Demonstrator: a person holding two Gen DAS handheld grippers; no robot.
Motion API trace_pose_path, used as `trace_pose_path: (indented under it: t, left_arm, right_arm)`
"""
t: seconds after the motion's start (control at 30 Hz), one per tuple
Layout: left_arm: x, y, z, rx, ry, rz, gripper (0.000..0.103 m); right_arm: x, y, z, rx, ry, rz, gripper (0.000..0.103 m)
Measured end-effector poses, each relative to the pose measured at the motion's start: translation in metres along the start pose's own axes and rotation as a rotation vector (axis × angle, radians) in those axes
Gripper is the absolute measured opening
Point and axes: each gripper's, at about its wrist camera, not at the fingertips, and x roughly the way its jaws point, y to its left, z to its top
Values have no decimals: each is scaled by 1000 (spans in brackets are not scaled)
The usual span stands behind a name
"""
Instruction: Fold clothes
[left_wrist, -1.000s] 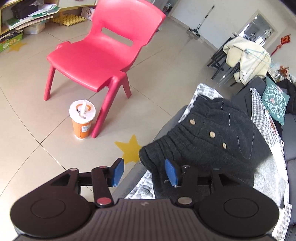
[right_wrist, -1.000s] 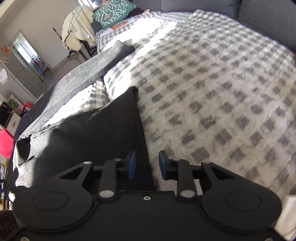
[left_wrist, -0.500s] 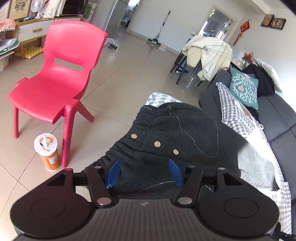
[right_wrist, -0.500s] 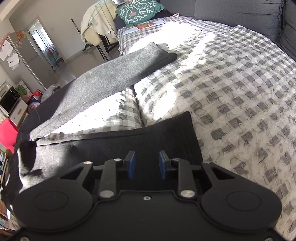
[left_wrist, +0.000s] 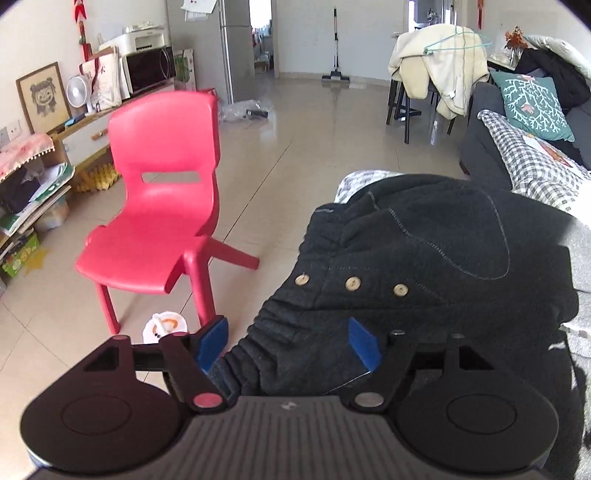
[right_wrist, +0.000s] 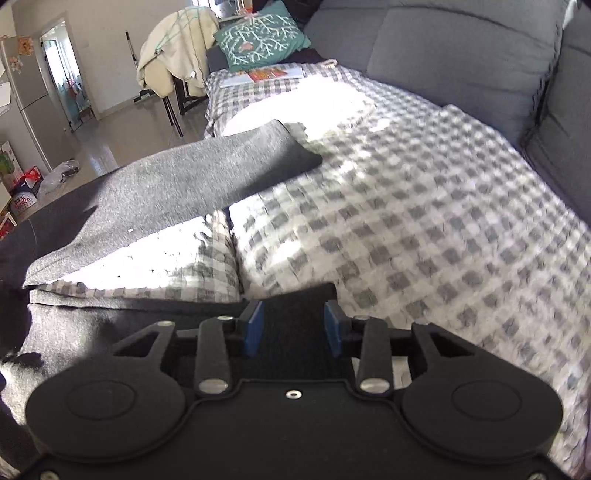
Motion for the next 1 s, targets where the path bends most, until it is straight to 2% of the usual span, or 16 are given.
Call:
trace_pose_path:
  t: [0.27,0.33,0.4,0.5,0.6,0.73,0.9,1.0]
  left_arm:
    - [-1,-48,20,130,-79,53,83]
    - [-1,-55,25,148,-98,58,85]
    - [2,-58,30,158,-108,54,91]
    - [9,-61,38,166,-114,37,100]
    - [23,-62,50,189,-115,22,101]
    - [50,-59,63,208,-72,-22,101]
    - [91,-49,76,178,-15,-84,101]
    - [110,-41,83,133,-30,-133,101]
  right_arm:
    - [3,42,42,-164,-19,28,69]
    - [4,52,49,-198,-21,29,70]
    - [7,64,60,-222,-23,34,71]
    - [14,82,73,-243,-28,54,74]
    - [23,107,81,-295,-46,82,79]
    - [47,139,85,-375,-20,161,80]
    - [72,167,92,-457,-21,237,80]
    - [87,179,95,-473,-11,254,80]
